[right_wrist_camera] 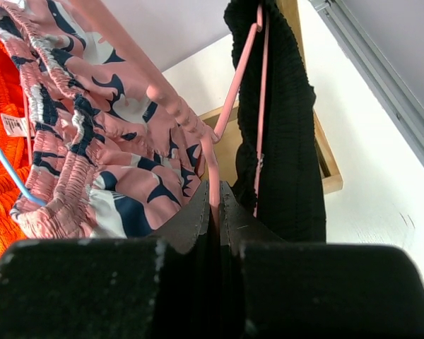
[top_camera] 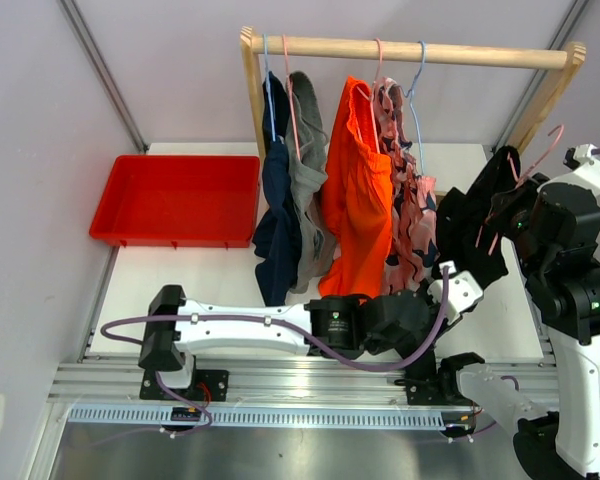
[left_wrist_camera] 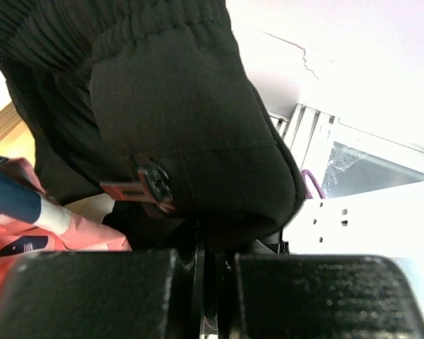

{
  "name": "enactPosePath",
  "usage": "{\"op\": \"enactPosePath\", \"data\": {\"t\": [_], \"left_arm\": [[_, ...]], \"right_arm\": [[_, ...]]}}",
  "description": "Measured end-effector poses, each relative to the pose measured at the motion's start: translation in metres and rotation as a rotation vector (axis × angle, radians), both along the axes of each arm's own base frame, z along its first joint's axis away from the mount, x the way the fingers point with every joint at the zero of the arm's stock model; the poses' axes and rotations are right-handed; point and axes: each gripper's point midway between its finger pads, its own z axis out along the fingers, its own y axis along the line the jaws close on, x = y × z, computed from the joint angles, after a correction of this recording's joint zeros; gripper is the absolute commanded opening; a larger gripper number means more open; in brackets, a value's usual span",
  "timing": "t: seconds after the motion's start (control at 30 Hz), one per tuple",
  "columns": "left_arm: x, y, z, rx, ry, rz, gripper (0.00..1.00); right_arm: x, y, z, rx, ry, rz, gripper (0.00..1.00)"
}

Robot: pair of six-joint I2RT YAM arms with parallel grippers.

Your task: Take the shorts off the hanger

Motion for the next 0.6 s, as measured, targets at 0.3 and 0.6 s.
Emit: {"op": "enactPosePath", "data": {"t": [0.3,0.6], "left_arm": [[-0.075,0.054,-0.031,0.041,-0.013,-0.041,0.0],[-0.108,0.087,-0.06,0.066,-0.013,0.024,0.0]], "right_arm": [[0.007,0.0,-0.007,-0.025,0.033,0.0,0.0],[0.009,0.004,-0.025,-0.036,0.127,0.039,0.0]]}}
